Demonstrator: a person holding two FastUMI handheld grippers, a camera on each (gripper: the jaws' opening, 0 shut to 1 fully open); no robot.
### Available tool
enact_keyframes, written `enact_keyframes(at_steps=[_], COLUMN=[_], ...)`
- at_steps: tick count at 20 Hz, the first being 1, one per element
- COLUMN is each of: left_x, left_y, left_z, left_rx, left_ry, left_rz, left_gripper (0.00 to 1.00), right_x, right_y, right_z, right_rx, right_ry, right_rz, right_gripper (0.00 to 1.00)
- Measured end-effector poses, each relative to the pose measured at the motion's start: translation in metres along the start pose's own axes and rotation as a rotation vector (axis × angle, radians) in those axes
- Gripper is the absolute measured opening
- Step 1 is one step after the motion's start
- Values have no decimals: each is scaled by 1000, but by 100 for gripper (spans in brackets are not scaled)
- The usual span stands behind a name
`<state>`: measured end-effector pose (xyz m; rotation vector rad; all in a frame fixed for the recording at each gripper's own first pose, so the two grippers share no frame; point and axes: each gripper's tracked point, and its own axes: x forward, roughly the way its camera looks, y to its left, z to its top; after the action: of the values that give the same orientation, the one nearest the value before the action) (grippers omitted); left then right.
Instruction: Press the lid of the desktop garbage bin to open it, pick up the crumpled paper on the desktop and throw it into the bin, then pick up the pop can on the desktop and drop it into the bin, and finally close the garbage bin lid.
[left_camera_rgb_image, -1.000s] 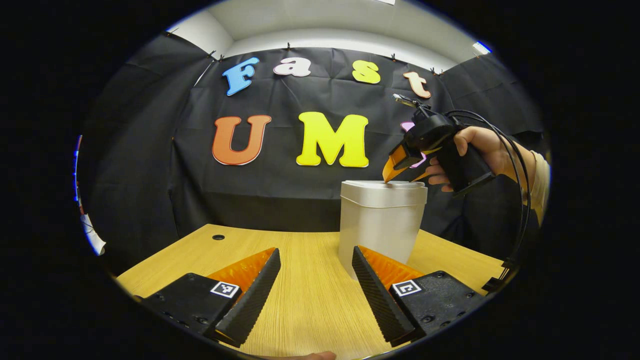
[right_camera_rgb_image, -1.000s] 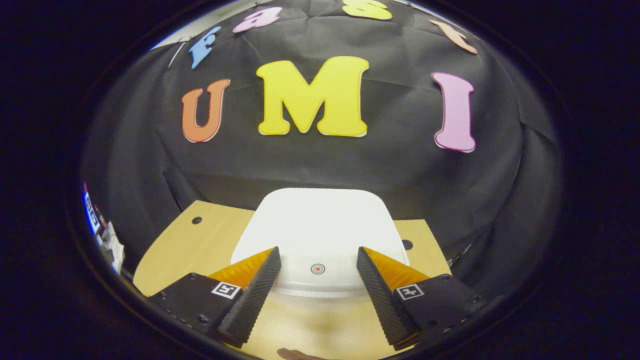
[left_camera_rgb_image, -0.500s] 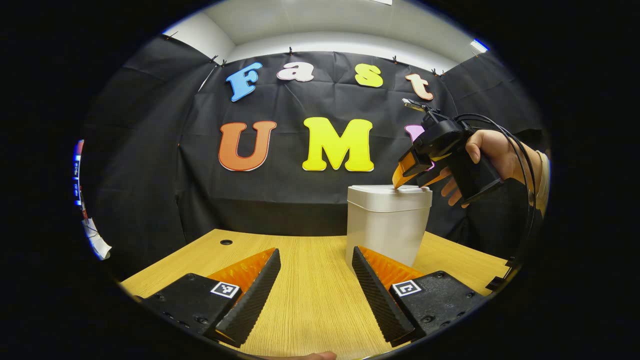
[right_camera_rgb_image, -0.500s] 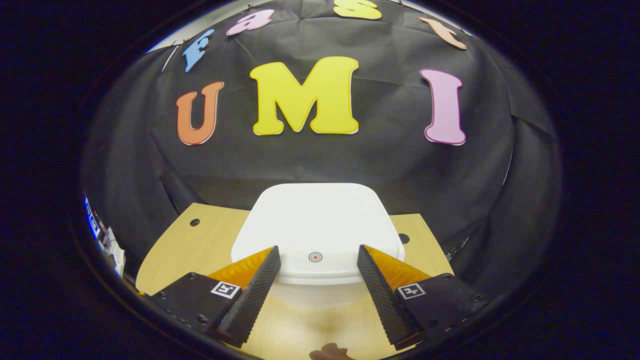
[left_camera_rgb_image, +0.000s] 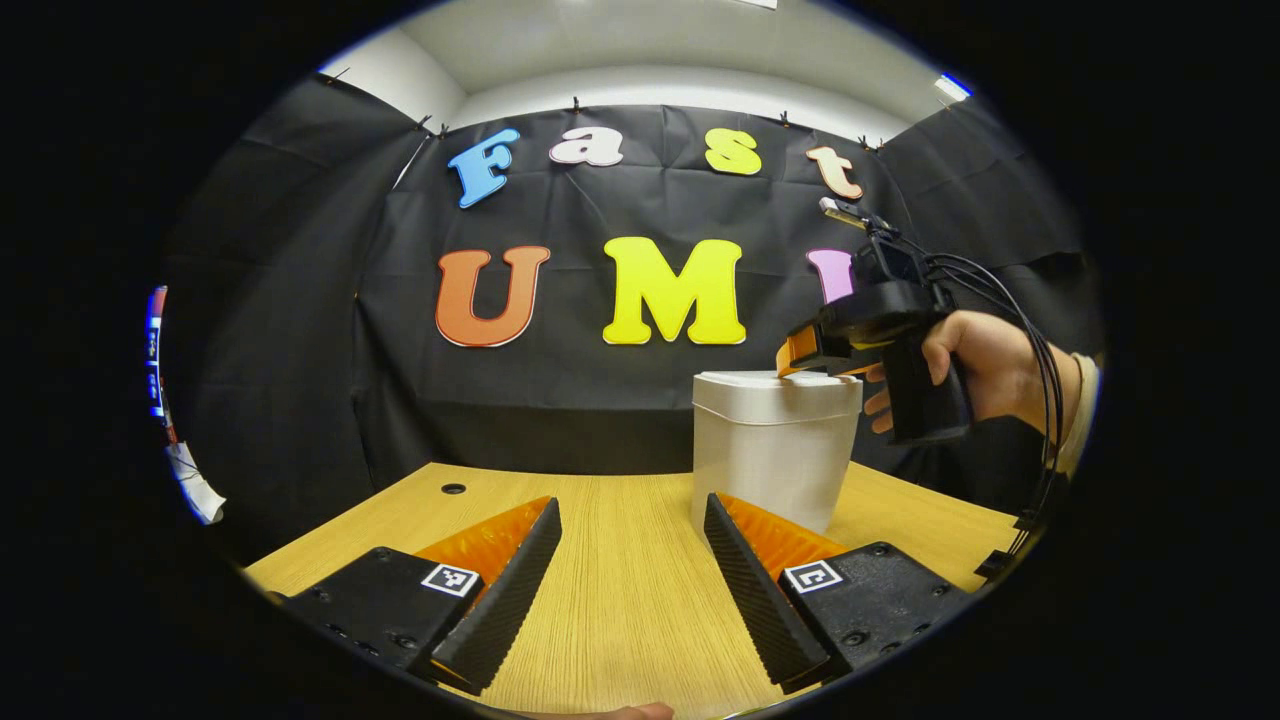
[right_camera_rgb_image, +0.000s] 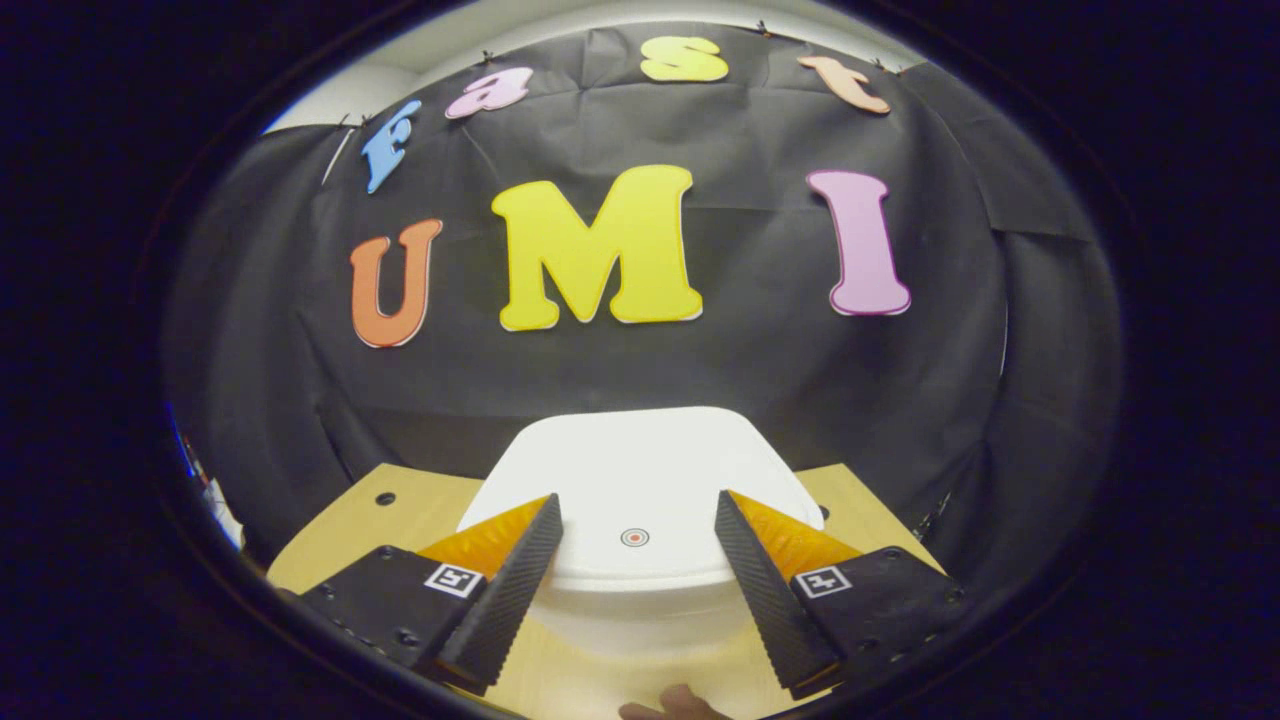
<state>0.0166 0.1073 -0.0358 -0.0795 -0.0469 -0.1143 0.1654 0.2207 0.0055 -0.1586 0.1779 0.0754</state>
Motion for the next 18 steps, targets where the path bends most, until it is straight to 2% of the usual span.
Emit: enact_keyframes(at_steps=[1, 4, 5, 9, 13, 15, 18], left_x=[0, 3, 4, 4, 0, 1, 1], left_y=[0, 2, -1, -2, -5, -5, -3], left_z=[-2, -7, -11, -8, -2, -2, -3], left_rx=[5, 12, 4, 7, 19, 21, 14], left_ry=[2, 16, 28, 24, 2, -1, 2], left_rz=[1, 9, 1, 6, 2, 3, 4], left_gripper=[95, 95, 95, 95, 95, 95, 95], right_x=[1, -8, -13, -41, -84, -105, -136], right_y=[2, -1, -4, -11, -12, -14, -25], right_z=[0, -5, -5, -14, -21, -27, -41], right_rx=[3, -31, -28, -38, -63, -92, -115], right_ry=[-48, -137, -150, -164, -207, -228, -247], right_rz=[1, -11, -19, -26, -10, -9, -51], right_gripper=[99, 97, 99, 97, 95, 97, 95])
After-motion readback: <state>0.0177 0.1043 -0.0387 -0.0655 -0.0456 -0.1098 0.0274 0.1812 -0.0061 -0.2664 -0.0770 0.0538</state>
